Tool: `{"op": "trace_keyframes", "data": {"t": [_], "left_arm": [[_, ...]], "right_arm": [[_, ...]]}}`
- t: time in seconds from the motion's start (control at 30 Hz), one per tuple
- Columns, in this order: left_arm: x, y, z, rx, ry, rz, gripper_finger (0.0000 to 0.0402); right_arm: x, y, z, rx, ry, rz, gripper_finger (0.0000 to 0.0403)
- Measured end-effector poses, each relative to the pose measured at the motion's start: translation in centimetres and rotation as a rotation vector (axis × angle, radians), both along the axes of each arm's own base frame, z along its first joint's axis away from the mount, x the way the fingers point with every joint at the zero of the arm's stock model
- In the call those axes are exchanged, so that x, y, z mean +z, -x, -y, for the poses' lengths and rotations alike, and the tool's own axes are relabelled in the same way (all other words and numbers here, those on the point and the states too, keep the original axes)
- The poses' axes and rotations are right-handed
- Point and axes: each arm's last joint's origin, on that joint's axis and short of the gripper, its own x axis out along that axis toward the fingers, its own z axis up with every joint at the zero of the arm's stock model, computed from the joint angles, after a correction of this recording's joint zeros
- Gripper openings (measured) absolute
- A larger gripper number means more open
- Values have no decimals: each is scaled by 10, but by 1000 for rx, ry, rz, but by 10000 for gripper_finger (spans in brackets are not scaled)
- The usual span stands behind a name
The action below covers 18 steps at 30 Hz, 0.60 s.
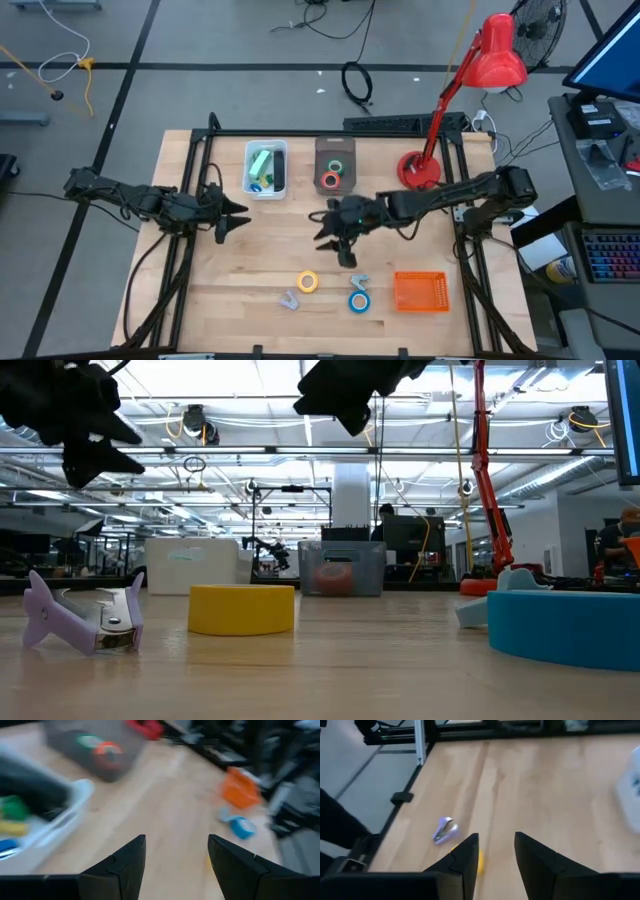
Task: Pick and place Stapler, Stapler remover, tape
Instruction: Put the yellow tape into the black bin
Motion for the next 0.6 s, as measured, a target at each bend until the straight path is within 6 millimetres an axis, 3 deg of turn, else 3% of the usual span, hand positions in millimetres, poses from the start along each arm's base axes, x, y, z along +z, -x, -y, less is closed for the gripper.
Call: {"op": "trace_keyframes", "data": {"t": [0.27, 0.6], "left_arm": [[10, -20, 15, -252, 34, 112, 218], [17, -67, 42, -329, -10, -51, 218]], "right_arm": [[-12, 6, -18, -68, -162, -103, 120], [-35, 50, -36, -202, -274, -226, 97]]}}
